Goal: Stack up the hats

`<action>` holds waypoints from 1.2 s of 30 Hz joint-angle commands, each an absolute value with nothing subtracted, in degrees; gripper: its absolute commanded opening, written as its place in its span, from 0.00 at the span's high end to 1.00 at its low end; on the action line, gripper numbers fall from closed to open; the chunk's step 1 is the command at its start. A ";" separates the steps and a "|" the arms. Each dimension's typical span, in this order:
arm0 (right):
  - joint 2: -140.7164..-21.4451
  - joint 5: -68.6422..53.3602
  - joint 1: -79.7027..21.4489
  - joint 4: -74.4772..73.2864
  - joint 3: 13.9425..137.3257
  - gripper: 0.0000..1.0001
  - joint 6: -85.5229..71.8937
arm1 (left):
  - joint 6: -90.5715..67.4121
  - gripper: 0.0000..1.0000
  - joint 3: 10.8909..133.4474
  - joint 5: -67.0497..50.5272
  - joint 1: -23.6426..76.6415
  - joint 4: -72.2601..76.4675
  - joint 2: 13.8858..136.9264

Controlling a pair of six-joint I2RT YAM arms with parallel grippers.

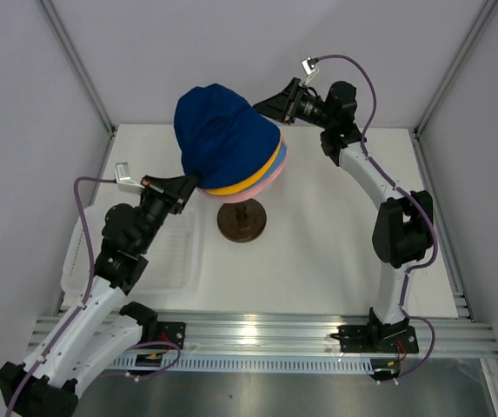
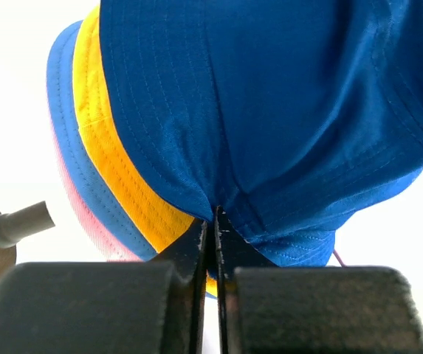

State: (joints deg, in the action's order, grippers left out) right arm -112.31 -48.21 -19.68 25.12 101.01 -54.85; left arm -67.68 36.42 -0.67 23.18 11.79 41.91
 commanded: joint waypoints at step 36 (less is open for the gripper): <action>-75.76 -37.89 -11.33 2.29 82.09 0.15 -35.69 | -46.13 0.21 58.18 9.17 19.97 -14.07 35.59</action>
